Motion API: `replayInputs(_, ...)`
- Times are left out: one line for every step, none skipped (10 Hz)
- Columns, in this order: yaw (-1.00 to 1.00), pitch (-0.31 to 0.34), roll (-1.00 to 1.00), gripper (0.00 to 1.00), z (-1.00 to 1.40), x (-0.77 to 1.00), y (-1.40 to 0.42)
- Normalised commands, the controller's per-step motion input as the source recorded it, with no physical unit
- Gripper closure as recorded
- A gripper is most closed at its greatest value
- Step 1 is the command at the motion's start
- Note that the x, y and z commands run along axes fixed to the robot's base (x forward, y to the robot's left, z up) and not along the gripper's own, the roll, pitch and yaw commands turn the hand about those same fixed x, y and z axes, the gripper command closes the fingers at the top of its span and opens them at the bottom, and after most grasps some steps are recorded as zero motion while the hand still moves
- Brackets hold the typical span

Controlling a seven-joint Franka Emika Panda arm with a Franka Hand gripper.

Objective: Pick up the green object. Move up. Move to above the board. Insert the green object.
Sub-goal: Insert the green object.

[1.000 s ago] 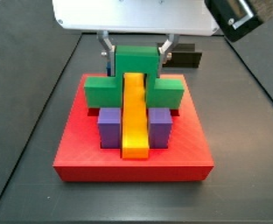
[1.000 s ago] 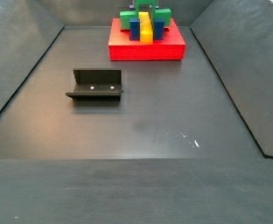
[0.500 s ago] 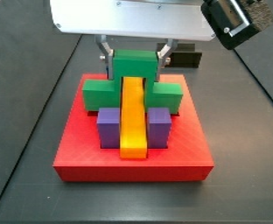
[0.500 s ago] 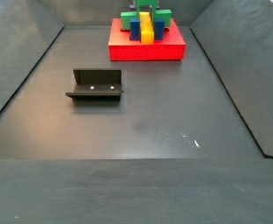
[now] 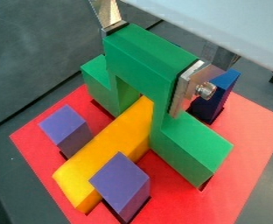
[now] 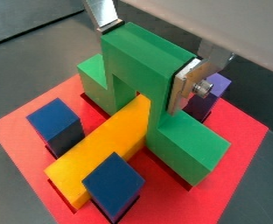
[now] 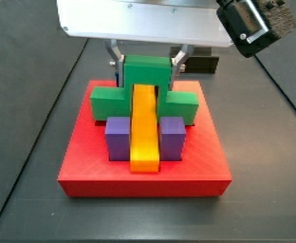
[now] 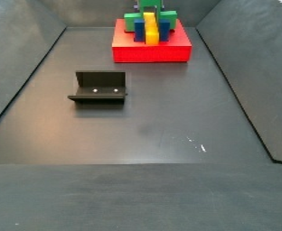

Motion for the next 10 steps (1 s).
replayInputs(0.0,0.0,0.0,1.0,-0.1,0.1,0.01)
replayInputs(0.02,-0.01,0.0,1.0,-0.13,0.17,0.0)
replayInputs(0.04,-0.009,0.02,1.0,-0.13,0.22,0.0)
replayInputs(0.03,0.0,0.01,1.0,-0.09,0.13,0.0)
replayInputs(0.03,0.0,0.01,1.0,-0.1,0.1,0.0)
replayInputs(0.06,0.0,0.02,1.0,-0.11,0.14,0.0)
replayInputs(0.08,-0.009,0.02,1.0,-0.14,0.14,0.02)
replayInputs(0.07,-0.05,0.07,1.0,-0.19,0.11,0.0)
replayInputs(0.03,-0.103,0.14,1.0,-0.2,0.14,0.0)
replayInputs(0.01,-0.106,0.13,1.0,-0.21,0.19,0.0)
